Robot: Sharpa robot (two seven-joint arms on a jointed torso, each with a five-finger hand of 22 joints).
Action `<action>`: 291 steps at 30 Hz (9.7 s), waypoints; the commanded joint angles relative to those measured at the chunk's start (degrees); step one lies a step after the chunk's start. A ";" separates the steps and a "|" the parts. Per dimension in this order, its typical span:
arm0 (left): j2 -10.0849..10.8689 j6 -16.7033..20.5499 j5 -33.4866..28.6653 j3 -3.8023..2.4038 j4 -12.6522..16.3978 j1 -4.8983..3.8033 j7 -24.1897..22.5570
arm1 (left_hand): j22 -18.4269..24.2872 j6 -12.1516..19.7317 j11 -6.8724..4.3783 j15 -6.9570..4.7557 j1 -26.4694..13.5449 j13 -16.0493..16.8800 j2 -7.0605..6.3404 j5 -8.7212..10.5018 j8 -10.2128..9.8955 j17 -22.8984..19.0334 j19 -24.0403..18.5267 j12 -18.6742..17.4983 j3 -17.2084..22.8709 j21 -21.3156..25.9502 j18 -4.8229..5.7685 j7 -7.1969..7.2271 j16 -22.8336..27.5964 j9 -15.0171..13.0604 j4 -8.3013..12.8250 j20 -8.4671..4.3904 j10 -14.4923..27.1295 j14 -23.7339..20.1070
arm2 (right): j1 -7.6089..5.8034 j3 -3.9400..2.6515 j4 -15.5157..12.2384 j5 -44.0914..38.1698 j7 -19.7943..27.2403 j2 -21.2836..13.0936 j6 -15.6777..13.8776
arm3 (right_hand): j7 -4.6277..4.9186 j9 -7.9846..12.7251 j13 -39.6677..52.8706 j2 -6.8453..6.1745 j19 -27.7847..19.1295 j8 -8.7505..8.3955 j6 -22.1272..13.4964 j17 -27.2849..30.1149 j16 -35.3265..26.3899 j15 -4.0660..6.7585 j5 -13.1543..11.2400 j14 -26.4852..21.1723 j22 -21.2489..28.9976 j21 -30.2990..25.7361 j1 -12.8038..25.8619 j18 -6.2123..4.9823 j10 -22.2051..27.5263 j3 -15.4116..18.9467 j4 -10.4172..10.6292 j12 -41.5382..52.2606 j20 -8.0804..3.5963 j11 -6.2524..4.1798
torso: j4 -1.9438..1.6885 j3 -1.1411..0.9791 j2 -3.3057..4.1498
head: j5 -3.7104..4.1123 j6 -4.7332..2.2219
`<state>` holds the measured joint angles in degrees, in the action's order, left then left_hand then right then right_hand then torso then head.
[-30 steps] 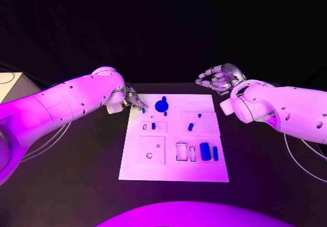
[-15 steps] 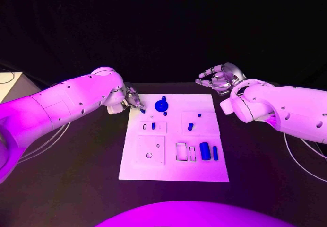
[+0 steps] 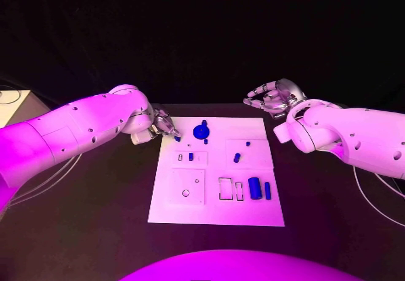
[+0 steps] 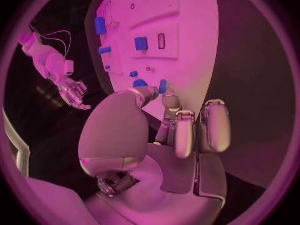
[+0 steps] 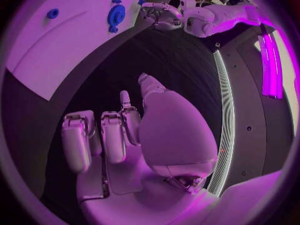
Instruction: Assemble the parts on the task board
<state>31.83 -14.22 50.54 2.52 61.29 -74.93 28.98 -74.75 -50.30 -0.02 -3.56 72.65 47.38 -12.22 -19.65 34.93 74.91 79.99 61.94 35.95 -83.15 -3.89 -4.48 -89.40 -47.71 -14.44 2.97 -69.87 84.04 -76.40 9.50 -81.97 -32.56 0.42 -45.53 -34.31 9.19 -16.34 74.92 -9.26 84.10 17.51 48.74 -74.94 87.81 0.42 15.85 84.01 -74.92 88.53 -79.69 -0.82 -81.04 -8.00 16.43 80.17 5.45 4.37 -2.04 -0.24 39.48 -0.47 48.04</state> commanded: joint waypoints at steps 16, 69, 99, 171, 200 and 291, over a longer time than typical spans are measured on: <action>7.99 8.42 -1.26 0.55 13.98 -0.01 1.61 | -2.68 -3.04 -0.85 -0.57 -3.54 3.07 -2.27 -5.83 0.42 15.09 2.17 2.35 13.80 -1.46 0.94 0.88 -0.60 -0.88 12.53 -0.68 -3.67 5.96 | 0.03 -0.01 0.17 -0.27 0.63 -0.55 0.59 | -0.01 0.09 5.58 -0.22 5.09 0.34 -0.58 -8.54 -0.31 -0.42 -0.11 4.42 -13.81 -0.28 0.56 0.34 0.31 -0.24 0.04 -0.29 0.39 -0.02 | -0.18 -0.27 -0.86 | -0.70 0.71; 7.45 7.02 8.99 3.16 18.50 2.80 2.30 | -3.02 -3.47 -1.04 -0.72 -3.95 3.31 -2.51 -7.04 0.44 15.09 2.40 2.49 13.99 -1.62 1.02 1.07 -0.60 -0.91 12.97 -0.82 -4.09 5.96 | 0.10 0.00 0.26 -0.26 0.69 -0.94 0.65 | -0.02 0.09 5.49 -0.17 5.05 0.47 -0.58 -8.42 -0.37 -0.41 0.01 4.39 -13.75 -0.37 0.73 0.31 0.37 -0.31 0.04 -0.35 0.39 -0.03 | -0.20 -0.26 -0.90 | -0.96 1.82; 7.25 8.17 9.34 3.19 18.15 3.06 2.23 | -3.06 -3.53 -1.05 -0.74 -4.00 3.44 -2.44 -7.08 0.41 15.09 2.42 2.55 14.08 -1.64 1.03 1.08 -0.60 -0.89 13.05 -0.84 -4.18 5.96 | 0.13 0.01 0.22 -0.26 0.74 -0.97 0.66 | -0.04 0.10 5.51 -0.21 5.07 0.62 -0.61 -8.44 -0.37 -0.39 0.02 4.40 -13.78 -0.34 0.88 0.33 0.32 -0.37 0.02 -0.28 0.37 -0.05 | -0.18 -0.28 -0.90 | -0.88 1.96; 7.74 9.01 11.76 3.12 18.94 3.46 0.67 | -3.21 -3.75 -1.12 -0.79 -4.09 3.47 -2.49 -7.15 0.35 15.09 2.52 2.53 14.29 -1.71 1.06 1.15 -0.60 -0.85 13.33 -0.90 -4.35 5.96 | 0.28 0.01 0.33 -0.26 0.72 -0.99 0.87 | -0.04 0.10 5.51 -0.21 5.07 0.62 -0.61 -8.44 -0.37 -0.39 0.02 4.40 -13.78 -0.34 0.88 0.33 0.32 -0.37 0.02 -0.28 0.37 -0.05 | -0.21 -0.22 -0.89 | -0.57 1.96; 6.00 6.92 11.21 3.14 16.33 3.69 1.19 | -3.19 -3.84 -1.13 -0.81 -4.14 3.62 -2.54 -7.13 0.28 15.09 2.51 2.59 14.40 -1.70 1.05 1.15 -0.60 -0.81 13.50 -0.93 -4.46 5.96 | 0.31 0.01 0.23 -0.26 0.71 -1.11 0.82 | -0.04 0.10 5.51 -0.21 5.07 0.62 -0.61 -8.44 -0.37 -0.39 0.02 4.40 -13.78 -0.34 0.88 0.33 0.32 -0.37 0.02 -0.28 0.37 -0.05 | -0.14 -0.35 -0.89 | -0.41 1.96; 4.95 6.95 11.46 3.18 16.18 4.72 1.52 | -4.85 -7.09 -3.18 -2.34 -9.25 4.68 -3.45 -7.70 1.76 15.09 3.66 2.96 5.48 -2.19 1.44 3.93 -0.60 -1.83 10.50 -2.26 -7.73 5.96 | 0.32 0.01 0.02 -0.14 0.89 -1.48 0.66 | -0.06 0.15 5.35 -0.26 4.99 0.92 -0.77 -8.22 -0.49 -0.36 0.02 4.35 -13.64 -0.54 1.12 0.27 0.40 -0.55 0.00 -0.33 0.34 -0.07 | -0.22 -0.30 -0.94 | 0.22 1.96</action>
<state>37.18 -5.37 62.86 5.35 77.08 -70.80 30.76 -74.90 -56.05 -2.67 -5.62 63.96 52.02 -15.76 -27.61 36.48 74.91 83.71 64.74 38.56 -85.14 -3.00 -2.04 -89.76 -49.59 -7.01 1.08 -77.64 84.04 -76.11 9.51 -81.84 -32.52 0.58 -46.98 -34.24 9.19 -16.26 74.92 -9.50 84.10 18.18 48.33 -74.93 87.54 0.42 15.85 84.01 -74.95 88.17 -79.02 -0.82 -81.04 -8.31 16.43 80.17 5.45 4.37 -2.24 -0.54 38.56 -0.30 50.01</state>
